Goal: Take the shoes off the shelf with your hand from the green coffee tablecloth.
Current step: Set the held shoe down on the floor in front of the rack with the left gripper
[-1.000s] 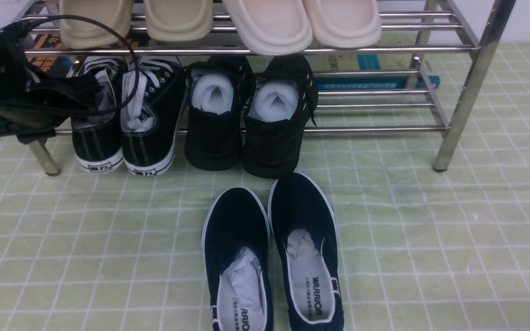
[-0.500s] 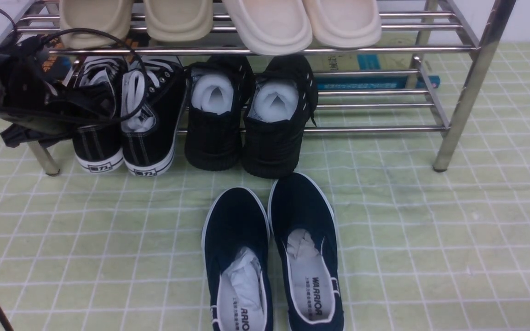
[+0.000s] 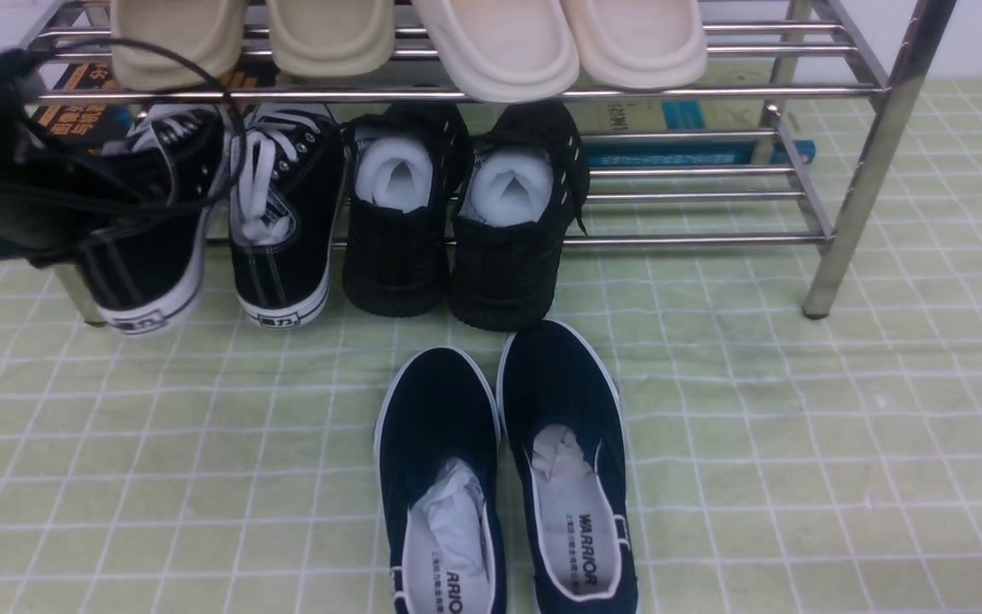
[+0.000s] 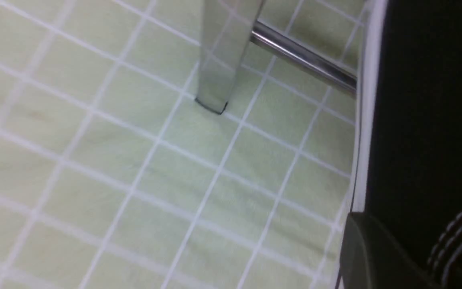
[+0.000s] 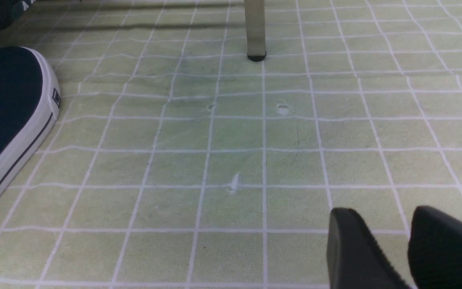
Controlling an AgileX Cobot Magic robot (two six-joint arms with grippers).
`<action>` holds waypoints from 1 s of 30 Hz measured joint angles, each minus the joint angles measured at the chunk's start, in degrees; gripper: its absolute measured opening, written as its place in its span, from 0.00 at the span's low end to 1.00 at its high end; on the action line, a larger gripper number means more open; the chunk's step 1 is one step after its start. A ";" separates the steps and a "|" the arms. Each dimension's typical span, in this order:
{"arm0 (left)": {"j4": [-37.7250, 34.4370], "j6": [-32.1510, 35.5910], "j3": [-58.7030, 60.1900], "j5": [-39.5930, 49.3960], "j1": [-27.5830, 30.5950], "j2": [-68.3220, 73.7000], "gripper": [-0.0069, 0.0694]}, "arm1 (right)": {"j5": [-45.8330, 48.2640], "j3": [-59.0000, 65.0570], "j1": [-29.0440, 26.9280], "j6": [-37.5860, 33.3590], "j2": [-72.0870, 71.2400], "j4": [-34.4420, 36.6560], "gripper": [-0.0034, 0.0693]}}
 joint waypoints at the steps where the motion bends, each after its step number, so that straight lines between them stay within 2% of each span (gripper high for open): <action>1: 0.00 0.47 0.00 2.10 0.00 -2.19 0.11 | 0.00 0.00 0.00 0.00 0.00 0.00 0.37; 10: 0.26 7.87 0.61 23.37 -0.16 -15.58 0.11 | 0.00 0.00 0.00 0.00 0.00 0.00 0.37; 14: 0.83 8.34 8.62 24.72 -0.16 -21.29 0.11 | 0.00 0.00 0.00 0.00 0.00 0.00 0.37; 17: 1.22 7.99 16.64 22.40 -0.16 -23.86 0.11 | 0.00 0.00 0.00 0.00 0.00 0.00 0.37; 20: 1.34 7.13 27.49 15.19 -0.16 -24.83 0.12 | 0.00 0.00 0.00 0.00 0.00 0.00 0.37; 22: 1.34 7.01 30.05 12.11 -0.16 -24.75 0.12 | 0.00 0.00 0.00 0.00 0.00 0.00 0.37; 26: 1.34 6.26 37.49 -1.67 -0.16 -23.93 0.12 | 0.00 0.00 0.00 0.00 0.00 0.00 0.37; 30: 1.58 5.71 40.86 -9.89 -0.16 -22.88 0.12 | 0.00 0.00 0.00 0.00 0.00 0.00 0.37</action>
